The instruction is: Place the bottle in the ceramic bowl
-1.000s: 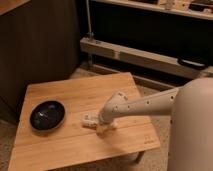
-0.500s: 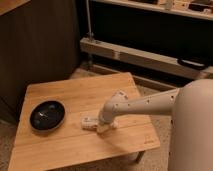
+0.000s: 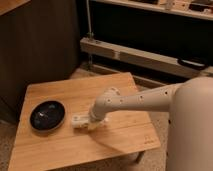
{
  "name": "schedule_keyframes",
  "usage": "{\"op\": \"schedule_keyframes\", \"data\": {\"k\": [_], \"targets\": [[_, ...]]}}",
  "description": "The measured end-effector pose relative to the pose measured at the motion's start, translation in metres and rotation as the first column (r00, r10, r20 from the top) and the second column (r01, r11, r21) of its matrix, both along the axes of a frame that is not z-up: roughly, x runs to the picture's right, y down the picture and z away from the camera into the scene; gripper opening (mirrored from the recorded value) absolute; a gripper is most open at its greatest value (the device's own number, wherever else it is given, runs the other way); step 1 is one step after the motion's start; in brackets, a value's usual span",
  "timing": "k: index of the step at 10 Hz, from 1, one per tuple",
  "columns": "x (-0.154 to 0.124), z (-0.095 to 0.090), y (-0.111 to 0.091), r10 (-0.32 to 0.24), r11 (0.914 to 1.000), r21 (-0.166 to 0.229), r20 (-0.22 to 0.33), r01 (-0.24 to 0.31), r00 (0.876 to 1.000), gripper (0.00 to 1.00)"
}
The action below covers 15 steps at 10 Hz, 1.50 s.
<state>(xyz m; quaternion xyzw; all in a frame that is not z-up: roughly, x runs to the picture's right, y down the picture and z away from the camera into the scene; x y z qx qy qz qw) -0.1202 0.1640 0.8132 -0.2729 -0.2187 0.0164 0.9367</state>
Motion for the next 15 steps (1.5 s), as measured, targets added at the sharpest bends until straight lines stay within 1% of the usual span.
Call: {"op": "schedule_keyframes", "data": {"k": [1, 2, 4, 5, 6, 7, 8, 9, 10, 11, 12, 13, 14, 15], "targets": [[-0.027, -0.006, -0.01, -0.024, 0.9997, 0.01, 0.029, 0.024, 0.999, 0.0], [-0.046, -0.01, -0.017, -0.042, 0.999, 0.017, 0.048, 0.041, 0.998, 0.0], [-0.104, -0.023, -0.035, -0.103, 0.9943, 0.039, 0.103, 0.099, 0.989, 0.0], [-0.126, -0.031, -0.039, -0.132, 0.9906, 0.052, 0.123, 0.127, 0.984, 0.0], [-0.15, -0.043, -0.04, -0.169, 0.9846, 0.068, 0.144, 0.161, 0.975, 0.0], [-0.176, -0.054, -0.039, -0.212, 0.9762, 0.083, 0.163, 0.201, 0.964, 0.0], [-0.197, -0.06, -0.037, -0.247, 0.9683, 0.085, 0.18, 0.235, 0.952, 0.02], [-0.211, -0.062, -0.035, -0.272, 0.9622, 0.068, 0.197, 0.264, 0.942, 0.09], [-0.219, -0.06, -0.033, -0.273, 0.9616, 0.036, 0.205, 0.272, 0.94, 0.21], [-0.219, -0.055, -0.032, -0.268, 0.9625, 0.014, 0.202, 0.271, 0.942, 0.31], [-0.215, -0.048, -0.033, -0.265, 0.9631, 0.003, 0.191, 0.269, 0.945, 0.39], [-0.208, -0.039, -0.034, -0.262, 0.9635, -0.009, 0.173, 0.268, 0.949, 0.51], [-0.203, -0.032, -0.034, -0.256, 0.9649, -0.018, 0.162, 0.262, 0.953, 0.61], [-0.196, -0.027, -0.035, -0.245, 0.9675, -0.027, 0.154, 0.251, 0.957, 0.69]]}}
